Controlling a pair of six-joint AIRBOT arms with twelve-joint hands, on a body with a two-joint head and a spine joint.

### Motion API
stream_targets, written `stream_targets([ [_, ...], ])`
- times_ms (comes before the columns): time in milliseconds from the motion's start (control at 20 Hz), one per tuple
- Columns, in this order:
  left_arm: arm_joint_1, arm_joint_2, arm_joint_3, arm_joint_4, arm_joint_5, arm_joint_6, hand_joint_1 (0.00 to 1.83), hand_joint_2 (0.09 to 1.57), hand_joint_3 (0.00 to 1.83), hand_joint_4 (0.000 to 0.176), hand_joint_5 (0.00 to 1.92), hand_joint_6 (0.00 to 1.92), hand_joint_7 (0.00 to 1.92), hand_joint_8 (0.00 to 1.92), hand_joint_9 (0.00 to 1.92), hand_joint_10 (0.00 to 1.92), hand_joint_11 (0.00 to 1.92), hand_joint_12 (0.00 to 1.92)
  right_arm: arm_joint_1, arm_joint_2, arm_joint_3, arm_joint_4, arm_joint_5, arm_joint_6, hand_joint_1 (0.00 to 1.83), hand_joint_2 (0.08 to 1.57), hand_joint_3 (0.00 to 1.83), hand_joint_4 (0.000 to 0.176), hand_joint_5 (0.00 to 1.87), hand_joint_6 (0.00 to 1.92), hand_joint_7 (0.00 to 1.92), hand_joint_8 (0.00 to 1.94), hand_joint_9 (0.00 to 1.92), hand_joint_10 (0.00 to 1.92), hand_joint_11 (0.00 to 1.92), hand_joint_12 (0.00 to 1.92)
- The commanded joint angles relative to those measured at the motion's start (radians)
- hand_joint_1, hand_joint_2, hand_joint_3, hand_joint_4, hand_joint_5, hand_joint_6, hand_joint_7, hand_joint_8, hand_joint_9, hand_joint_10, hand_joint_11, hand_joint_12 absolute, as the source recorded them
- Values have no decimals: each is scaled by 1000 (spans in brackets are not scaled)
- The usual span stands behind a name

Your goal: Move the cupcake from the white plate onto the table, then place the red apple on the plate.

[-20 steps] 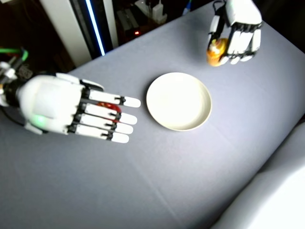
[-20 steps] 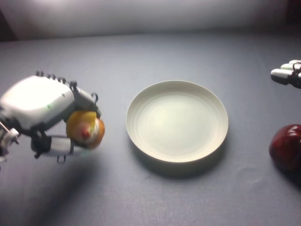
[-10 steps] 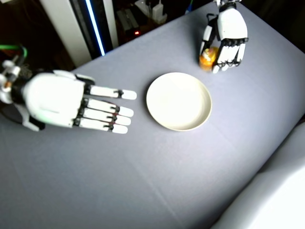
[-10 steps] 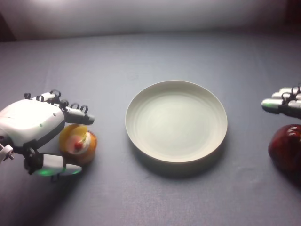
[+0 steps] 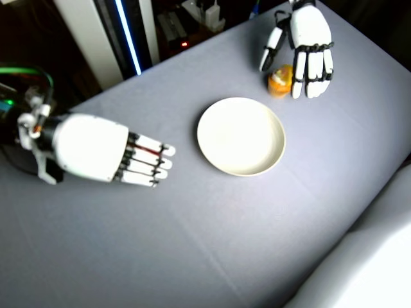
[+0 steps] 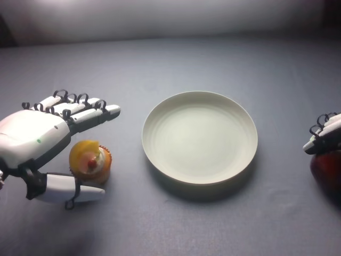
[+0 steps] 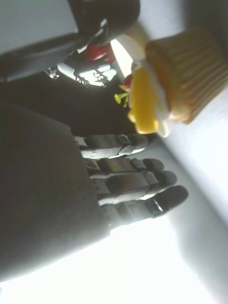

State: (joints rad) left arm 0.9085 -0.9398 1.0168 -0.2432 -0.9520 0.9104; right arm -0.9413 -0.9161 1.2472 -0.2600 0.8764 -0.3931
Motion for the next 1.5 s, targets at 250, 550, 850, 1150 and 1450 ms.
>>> stream_targets([
  [250, 33, 77, -79, 52, -316, -8, 813, 866, 0, 176, 141, 3, 55, 8, 29, 13, 0, 186, 242, -96, 62, 18, 233, -18, 1235, 1194, 0, 0, 994, 658, 728, 1590, 785, 1458, 709, 1626],
  [550, 48, 84, -101, 61, -366, -8, 815, 856, 2, 176, 78, 0, 28, 0, 19, 0, 0, 273, 399, -340, 246, -175, 15, 116, 1188, 1087, 0, 0, 1061, 830, 748, 1687, 729, 1869, 728, 1921],
  [850, 52, 68, -104, 68, -394, -33, 822, 876, 0, 171, 82, 0, 39, 0, 20, 0, 0, 178, 427, -413, 310, -258, -136, 116, 1258, 1153, 0, 0, 1041, 569, 853, 1459, 955, 1506, 911, 1639],
  [1150, 80, 65, -111, 45, -450, -46, 811, 864, 0, 176, 54, 3, 6, 0, 6, 0, 0, 73, 427, -371, 253, -162, -15, 109, 1022, 794, 0, 159, 91, 1, 139, 9, 198, 36, 19, 1097],
  [1450, 117, 97, -135, 9, -581, -48, 786, 868, 2, 176, 0, 0, 0, 0, 0, 0, 0, 0, 282, -116, 32, 110, 376, -58, 682, 719, 0, 176, 0, 0, 0, 0, 0, 0, 0, 0],
])
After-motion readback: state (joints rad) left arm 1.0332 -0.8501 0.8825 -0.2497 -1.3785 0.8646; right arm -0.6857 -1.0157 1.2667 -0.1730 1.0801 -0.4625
